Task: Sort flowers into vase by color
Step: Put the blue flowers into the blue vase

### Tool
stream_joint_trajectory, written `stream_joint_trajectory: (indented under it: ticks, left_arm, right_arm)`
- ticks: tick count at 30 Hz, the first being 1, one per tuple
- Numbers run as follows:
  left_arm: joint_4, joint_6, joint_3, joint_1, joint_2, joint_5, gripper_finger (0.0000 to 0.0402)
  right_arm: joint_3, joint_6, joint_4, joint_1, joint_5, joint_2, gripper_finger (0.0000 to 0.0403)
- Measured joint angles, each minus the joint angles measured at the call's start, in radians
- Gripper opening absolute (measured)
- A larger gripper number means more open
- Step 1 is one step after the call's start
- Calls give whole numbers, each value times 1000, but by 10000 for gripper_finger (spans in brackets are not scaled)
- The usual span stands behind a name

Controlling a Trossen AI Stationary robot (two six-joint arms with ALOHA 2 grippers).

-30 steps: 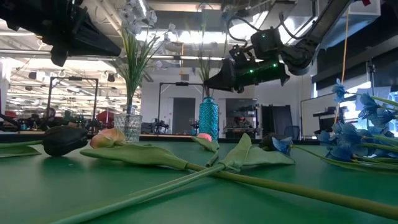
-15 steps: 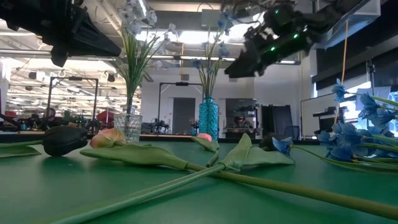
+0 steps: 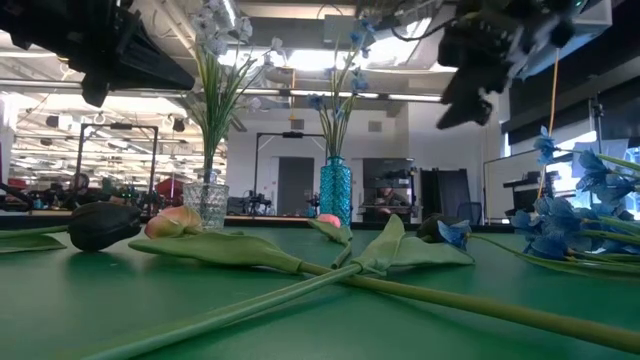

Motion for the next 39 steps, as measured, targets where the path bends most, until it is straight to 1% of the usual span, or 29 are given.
stream_joint_trajectory:
  ticks: [4, 7, 11, 16, 21, 24, 28, 33, 39]
  left_arm:
    - [0, -1, 0, 0, 0, -8, 1]
    - [0, -7, 0, 0, 0, -8, 1]
    - [1, -12, 0, 0, 0, -9, 1]
    - [2, -28, 0, 0, 0, -9, 1]
    - [20, -28, 0, 0, 0, -9, 1]
    - [32, -28, 0, 0, 0, -8, 1]
    - [58, -29, 0, 0, 0, -9, 1]
    - [64, -78, 0, 0, 0, -8, 1]
    - [86, -81, 0, 0, 0, 19, 1]
  right_arm:
    - [0, 122, -115, 180, 61, -1, 266]
    - [0, 245, -182, 323, 93, -2, 266]
    - [0, 439, -213, 495, 95, -2, 266]
    - [0, 668, -213, 669, 110, -2, 266]
    - [0, 861, -212, 835, 214, 3, 266]
    - [0, 969, -208, 924, 289, 40, 266]
    - [0, 1122, -200, 1009, 364, 123, 266]
    - [0, 1269, -153, 1063, 378, 235, 266]
    - [0, 1315, -35, 1076, 401, 362, 266]
